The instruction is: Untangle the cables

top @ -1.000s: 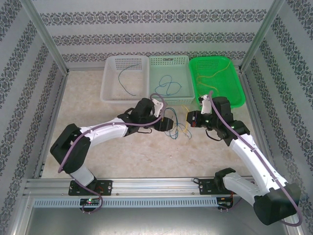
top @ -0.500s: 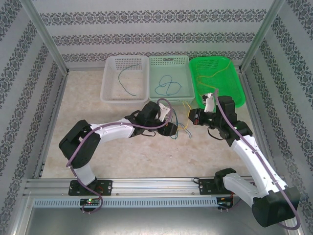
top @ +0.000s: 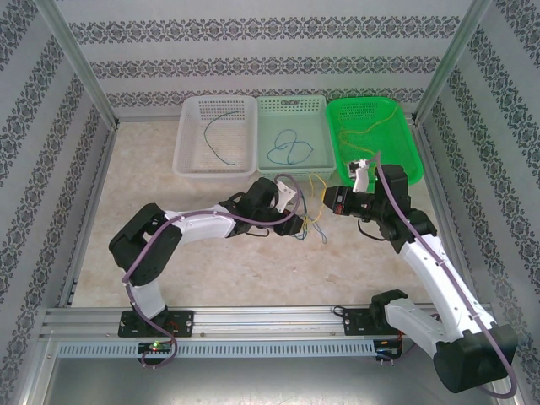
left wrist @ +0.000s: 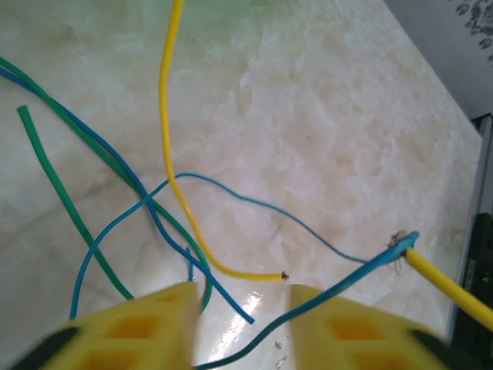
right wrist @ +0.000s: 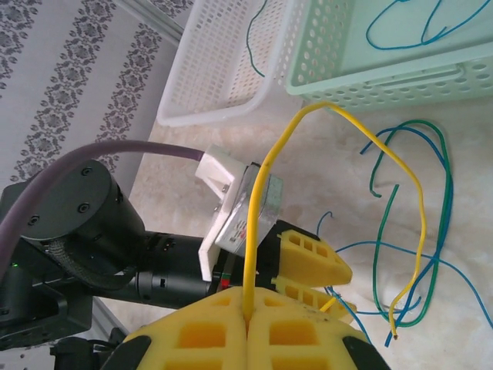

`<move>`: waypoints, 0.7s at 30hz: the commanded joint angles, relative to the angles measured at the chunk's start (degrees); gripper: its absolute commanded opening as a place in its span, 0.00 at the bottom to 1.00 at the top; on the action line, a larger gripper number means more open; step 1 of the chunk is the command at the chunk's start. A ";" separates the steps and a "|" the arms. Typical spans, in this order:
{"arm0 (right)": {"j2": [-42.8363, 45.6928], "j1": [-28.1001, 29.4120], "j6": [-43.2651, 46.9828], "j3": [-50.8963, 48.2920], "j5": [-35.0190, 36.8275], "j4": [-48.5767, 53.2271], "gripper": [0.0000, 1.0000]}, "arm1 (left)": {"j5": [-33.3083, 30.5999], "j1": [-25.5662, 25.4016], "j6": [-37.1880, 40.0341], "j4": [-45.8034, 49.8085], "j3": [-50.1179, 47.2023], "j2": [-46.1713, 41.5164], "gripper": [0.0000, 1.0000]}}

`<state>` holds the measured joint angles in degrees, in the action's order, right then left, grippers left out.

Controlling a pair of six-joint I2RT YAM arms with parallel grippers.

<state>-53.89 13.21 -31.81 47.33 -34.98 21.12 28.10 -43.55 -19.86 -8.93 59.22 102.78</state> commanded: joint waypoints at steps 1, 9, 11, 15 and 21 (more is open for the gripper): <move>1.00 -0.77 -0.67 -0.34 -1.43 -0.35 0.00 | 0.56 -0.93 0.87 -3.37 1.16 0.15 0.16; -0.61 -0.95 2.50 -0.72 -4.02 7.02 0.00 | -8.17 -0.83 1.18 4.23 3.51 -0.52 0.00; 0.00 -0.92 2.13 -1.60 -6.80 6.83 0.00 | -10.09 -0.83 0.97 7.61 5.68 0.61 0.00; 2.67 -0.93 2.95 -2.34 -7.75 8.44 0.00 | -11.66 -0.76 -0.77 10.04 8.10 2.50 0.00; 2.95 -0.91 6.03 -2.44 -8.19 12.80 0.00 | -11.75 0.28 -5.68 9.23 7.95 3.38 0.00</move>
<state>-51.31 12.84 -28.47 45.08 -41.52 30.70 17.67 -43.51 -22.09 -1.93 66.57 105.32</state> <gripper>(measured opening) 0.068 0.062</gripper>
